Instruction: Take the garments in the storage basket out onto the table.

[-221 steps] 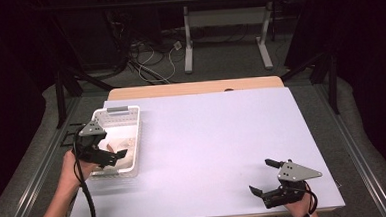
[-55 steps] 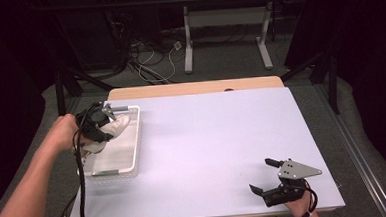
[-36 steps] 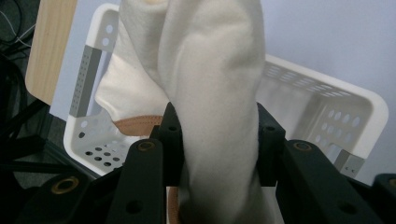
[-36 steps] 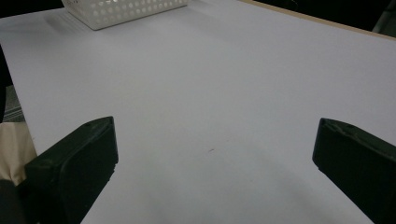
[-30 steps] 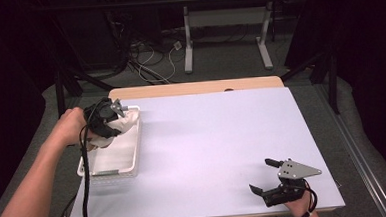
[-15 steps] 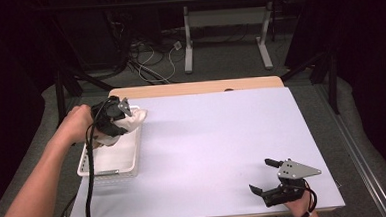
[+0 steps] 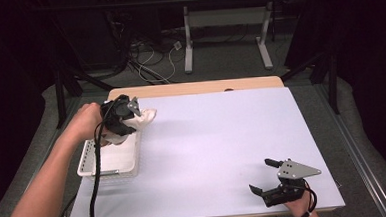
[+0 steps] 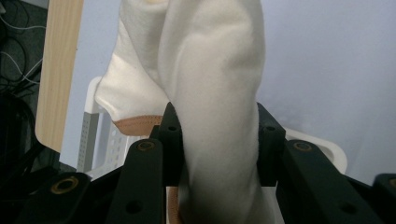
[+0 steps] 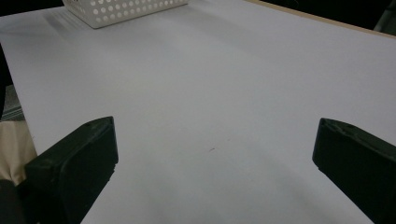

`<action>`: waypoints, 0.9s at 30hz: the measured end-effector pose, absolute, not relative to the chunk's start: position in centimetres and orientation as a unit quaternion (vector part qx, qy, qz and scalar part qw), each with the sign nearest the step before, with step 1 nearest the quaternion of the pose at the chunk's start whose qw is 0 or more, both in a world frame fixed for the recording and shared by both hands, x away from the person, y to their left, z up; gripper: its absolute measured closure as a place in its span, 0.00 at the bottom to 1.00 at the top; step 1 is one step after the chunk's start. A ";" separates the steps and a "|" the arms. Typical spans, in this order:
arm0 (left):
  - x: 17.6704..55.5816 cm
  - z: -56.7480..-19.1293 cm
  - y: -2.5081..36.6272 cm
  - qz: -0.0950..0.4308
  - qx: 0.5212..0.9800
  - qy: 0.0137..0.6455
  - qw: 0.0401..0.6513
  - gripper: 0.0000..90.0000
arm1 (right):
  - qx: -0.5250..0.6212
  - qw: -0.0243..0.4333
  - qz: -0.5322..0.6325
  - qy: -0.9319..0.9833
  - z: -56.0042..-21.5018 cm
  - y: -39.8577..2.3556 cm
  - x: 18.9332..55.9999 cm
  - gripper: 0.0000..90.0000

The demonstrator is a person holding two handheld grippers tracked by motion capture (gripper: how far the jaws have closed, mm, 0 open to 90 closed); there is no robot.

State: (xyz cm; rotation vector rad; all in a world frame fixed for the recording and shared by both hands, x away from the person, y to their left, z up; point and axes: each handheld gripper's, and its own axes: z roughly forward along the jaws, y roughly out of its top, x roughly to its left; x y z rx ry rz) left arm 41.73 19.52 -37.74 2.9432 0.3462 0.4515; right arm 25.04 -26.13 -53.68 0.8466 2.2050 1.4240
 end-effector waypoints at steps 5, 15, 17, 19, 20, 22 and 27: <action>41.8 -37.8 18.8 0.149 0.980 0.107 0.073 0.71 | 0.303 0.190 0.506 0.785 -53.7 -26.1 25.0 0.00; 41.8 -37.7 17.6 0.148 0.981 0.095 0.076 0.71 | 0.304 0.189 0.506 0.785 -53.7 -26.1 25.0 0.00; 41.9 -37.7 17.1 0.149 0.982 0.090 0.077 0.71 | 0.303 0.189 0.507 0.785 -53.7 -26.1 25.0 0.00; 41.9 -37.7 16.9 0.149 0.982 0.088 0.077 0.71 | 0.304 0.188 0.507 0.784 -53.7 -26.2 25.0 0.00; 41.8 -37.7 16.6 0.149 0.982 0.085 0.079 0.71 | 0.304 0.189 0.507 0.784 -53.7 -26.2 25.0 0.00; 41.8 -37.7 16.4 0.148 0.982 0.084 0.078 0.71 | 0.304 0.189 0.507 0.784 -53.7 -26.2 25.0 0.00; 41.9 -37.8 15.8 0.148 0.982 0.078 0.084 0.71 | 0.303 0.189 0.507 0.784 -53.7 -26.2 25.0 0.00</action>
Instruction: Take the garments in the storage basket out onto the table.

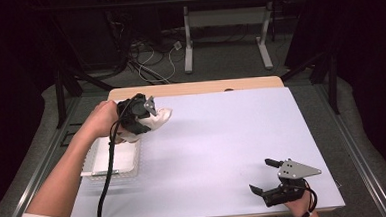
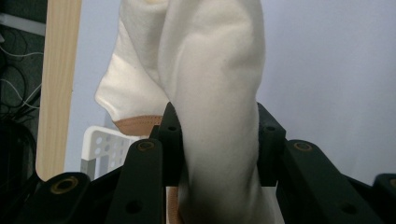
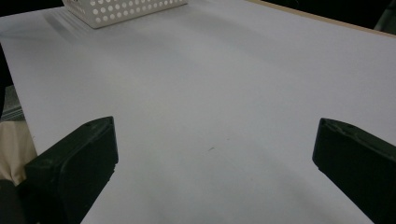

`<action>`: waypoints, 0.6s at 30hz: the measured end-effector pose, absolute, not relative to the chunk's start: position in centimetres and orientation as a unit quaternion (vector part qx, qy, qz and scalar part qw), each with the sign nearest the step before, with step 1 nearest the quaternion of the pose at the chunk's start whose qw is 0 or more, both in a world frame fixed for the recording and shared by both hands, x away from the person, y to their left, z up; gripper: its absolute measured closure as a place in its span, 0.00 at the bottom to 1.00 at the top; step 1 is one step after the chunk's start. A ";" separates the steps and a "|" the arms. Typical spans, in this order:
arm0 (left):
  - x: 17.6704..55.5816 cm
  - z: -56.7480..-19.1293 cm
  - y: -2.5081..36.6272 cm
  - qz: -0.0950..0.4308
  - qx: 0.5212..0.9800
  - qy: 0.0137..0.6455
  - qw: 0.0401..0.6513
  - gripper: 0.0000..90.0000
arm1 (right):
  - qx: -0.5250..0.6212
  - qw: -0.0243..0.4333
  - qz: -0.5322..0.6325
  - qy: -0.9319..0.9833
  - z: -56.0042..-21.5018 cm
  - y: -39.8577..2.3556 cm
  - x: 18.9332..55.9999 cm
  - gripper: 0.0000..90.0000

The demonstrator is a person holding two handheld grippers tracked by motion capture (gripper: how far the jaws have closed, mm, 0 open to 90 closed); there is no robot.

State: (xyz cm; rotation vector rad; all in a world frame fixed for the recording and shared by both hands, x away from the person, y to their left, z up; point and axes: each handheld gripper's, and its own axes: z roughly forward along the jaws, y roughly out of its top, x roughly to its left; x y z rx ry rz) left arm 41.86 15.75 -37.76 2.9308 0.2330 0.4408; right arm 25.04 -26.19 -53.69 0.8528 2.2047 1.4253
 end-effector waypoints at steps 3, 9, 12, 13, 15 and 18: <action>41.9 -37.8 15.3 0.146 0.983 0.075 0.087 0.71 | 0.304 0.190 0.507 0.784 -53.7 -26.2 25.0 0.00; 42.0 -37.8 14.5 0.146 0.983 0.071 0.090 0.71 | 0.303 0.189 0.508 0.784 -53.7 -26.1 25.1 0.00; 41.9 -37.8 14.0 0.145 0.983 0.068 0.092 0.71 | 0.303 0.190 0.506 0.785 -53.7 -26.1 25.1 0.00; 41.9 -37.8 13.9 0.145 0.982 0.067 0.097 0.71 | 0.303 0.190 0.506 0.785 -53.7 -26.1 25.1 0.00; 42.0 -37.9 13.5 0.141 0.983 0.065 0.099 0.71 | 0.302 0.190 0.508 0.784 -53.6 -26.1 24.9 0.00; 42.1 -38.1 12.9 0.141 0.983 0.063 0.099 0.71 | 0.303 0.190 0.508 0.784 -53.6 -26.1 24.9 0.00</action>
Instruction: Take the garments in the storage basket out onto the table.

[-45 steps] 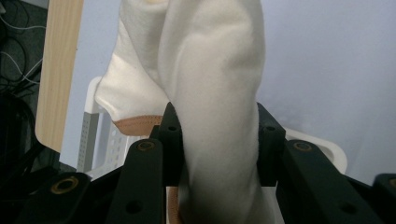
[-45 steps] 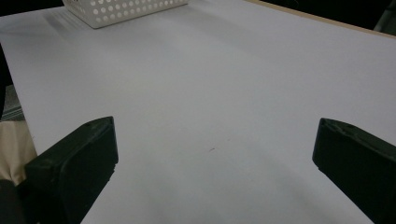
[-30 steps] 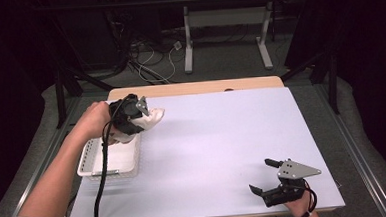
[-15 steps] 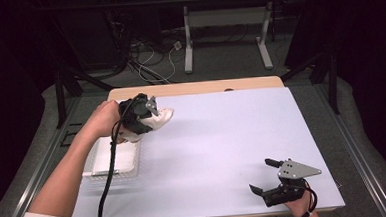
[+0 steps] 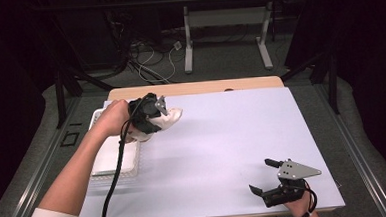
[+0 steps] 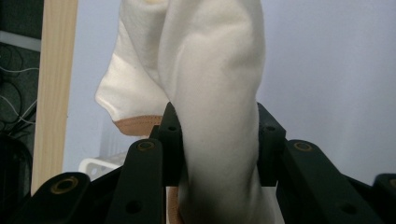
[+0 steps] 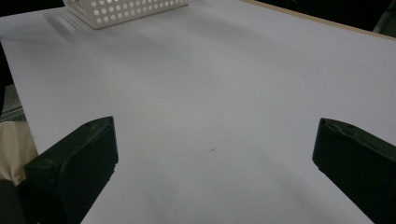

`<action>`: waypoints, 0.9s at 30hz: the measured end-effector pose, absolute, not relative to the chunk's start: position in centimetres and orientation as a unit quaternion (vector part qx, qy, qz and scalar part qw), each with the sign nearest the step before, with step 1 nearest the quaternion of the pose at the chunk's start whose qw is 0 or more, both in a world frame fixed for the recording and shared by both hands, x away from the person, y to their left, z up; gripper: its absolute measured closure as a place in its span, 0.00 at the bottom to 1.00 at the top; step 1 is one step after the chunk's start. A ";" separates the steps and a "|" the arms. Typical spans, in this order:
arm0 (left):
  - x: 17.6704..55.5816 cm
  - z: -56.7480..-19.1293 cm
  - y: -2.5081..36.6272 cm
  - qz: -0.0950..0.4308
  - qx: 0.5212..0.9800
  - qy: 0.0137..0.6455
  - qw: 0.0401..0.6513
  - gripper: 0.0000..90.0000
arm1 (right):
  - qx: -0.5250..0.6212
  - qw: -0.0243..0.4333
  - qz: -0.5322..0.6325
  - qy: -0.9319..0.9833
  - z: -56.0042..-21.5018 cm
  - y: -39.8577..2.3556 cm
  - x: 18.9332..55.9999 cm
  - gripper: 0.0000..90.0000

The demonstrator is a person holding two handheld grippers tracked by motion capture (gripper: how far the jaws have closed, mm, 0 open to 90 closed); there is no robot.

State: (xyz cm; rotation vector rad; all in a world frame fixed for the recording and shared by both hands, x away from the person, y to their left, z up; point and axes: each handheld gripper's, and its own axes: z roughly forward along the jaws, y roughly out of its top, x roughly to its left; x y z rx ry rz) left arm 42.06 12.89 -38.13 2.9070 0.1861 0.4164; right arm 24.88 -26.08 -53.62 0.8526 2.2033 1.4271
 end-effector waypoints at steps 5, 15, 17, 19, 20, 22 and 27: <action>42.2 -38.4 12.1 0.138 0.983 0.059 0.105 0.71 | 0.307 0.191 0.508 0.782 -53.6 -26.2 24.9 0.00; 42.0 -38.9 10.8 0.130 0.984 0.056 0.112 0.71 | 0.301 0.192 0.508 0.784 -53.6 -26.2 24.9 0.00; 42.0 -39.0 10.5 0.128 0.984 0.057 0.113 0.71 | 0.304 0.191 0.509 0.782 -53.6 -26.2 24.9 0.00; 41.9 -39.1 10.3 0.127 0.984 0.056 0.112 0.71 | 0.304 0.191 0.509 0.782 -53.6 -26.2 24.9 0.00; 41.8 -39.1 10.2 0.127 0.984 0.055 0.111 0.71 | 0.303 0.192 0.509 0.782 -53.6 -26.2 25.0 0.00; 41.7 -39.2 9.9 0.127 0.984 0.055 0.111 0.71 | 0.302 0.192 0.510 0.782 -53.6 -26.2 25.0 0.00; 41.5 -39.4 9.1 0.125 0.984 0.054 0.118 0.71 | 0.300 0.194 0.510 0.783 -53.6 -26.2 24.9 0.00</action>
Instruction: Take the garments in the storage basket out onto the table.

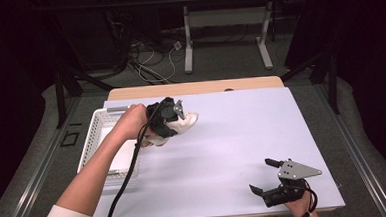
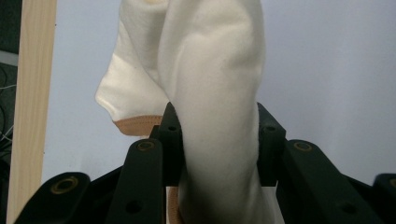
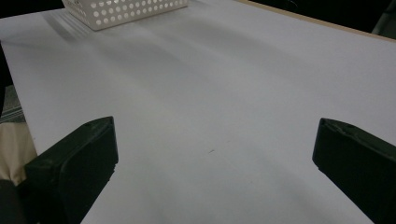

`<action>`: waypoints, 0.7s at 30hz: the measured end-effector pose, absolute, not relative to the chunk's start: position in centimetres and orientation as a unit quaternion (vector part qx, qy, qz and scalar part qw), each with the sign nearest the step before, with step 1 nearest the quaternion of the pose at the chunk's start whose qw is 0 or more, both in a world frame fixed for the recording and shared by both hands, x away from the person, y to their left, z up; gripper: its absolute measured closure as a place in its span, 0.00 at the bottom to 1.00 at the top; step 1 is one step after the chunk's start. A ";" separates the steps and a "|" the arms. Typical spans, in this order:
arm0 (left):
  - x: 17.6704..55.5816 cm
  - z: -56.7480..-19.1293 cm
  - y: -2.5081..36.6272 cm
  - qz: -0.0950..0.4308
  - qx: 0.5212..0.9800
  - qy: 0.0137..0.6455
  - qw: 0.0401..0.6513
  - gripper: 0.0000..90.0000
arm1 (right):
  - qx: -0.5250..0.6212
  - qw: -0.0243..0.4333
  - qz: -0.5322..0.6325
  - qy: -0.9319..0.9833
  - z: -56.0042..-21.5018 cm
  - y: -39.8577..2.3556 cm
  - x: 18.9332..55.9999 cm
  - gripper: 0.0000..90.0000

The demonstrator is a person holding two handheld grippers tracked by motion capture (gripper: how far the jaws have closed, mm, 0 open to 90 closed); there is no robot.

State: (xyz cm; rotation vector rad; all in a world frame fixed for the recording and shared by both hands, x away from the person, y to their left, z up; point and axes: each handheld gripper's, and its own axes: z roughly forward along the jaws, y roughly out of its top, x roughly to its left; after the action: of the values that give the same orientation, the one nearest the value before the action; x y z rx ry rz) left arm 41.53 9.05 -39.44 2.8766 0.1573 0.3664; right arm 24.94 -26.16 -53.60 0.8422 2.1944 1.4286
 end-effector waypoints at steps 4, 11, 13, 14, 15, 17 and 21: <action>41.3 -39.8 8.4 0.120 0.984 0.055 0.121 0.71 | 0.303 0.190 0.508 0.784 -53.7 -26.1 25.0 0.00; 41.1 -40.1 7.7 0.118 0.984 0.054 0.120 0.71 | 0.304 0.191 0.508 0.783 -53.7 -26.1 25.0 0.00; 41.0 -40.2 7.5 0.119 0.984 0.055 0.121 0.71 | 0.302 0.192 0.507 0.784 -53.7 -26.1 25.0 0.00; 41.0 -40.2 7.4 0.120 0.984 0.054 0.120 0.71 | 0.302 0.192 0.508 0.784 -53.7 -26.1 25.0 0.00; 41.0 -40.2 7.3 0.119 0.984 0.058 0.118 0.71 | 0.302 0.193 0.507 0.784 -53.6 -26.0 25.0 0.00; 41.0 -40.2 7.3 0.123 0.983 0.063 0.119 0.71 | 0.303 0.193 0.508 0.783 -53.6 -26.0 25.0 0.00; 40.8 -40.2 7.2 0.118 0.982 0.069 0.131 0.71 | 0.303 0.193 0.509 0.782 -53.6 -26.1 25.0 0.00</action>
State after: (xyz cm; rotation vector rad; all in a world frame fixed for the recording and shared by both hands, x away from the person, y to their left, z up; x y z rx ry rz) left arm 40.84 7.18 -40.17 2.8518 0.2007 0.3413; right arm 25.01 -26.12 -53.59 0.8501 2.1943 1.4280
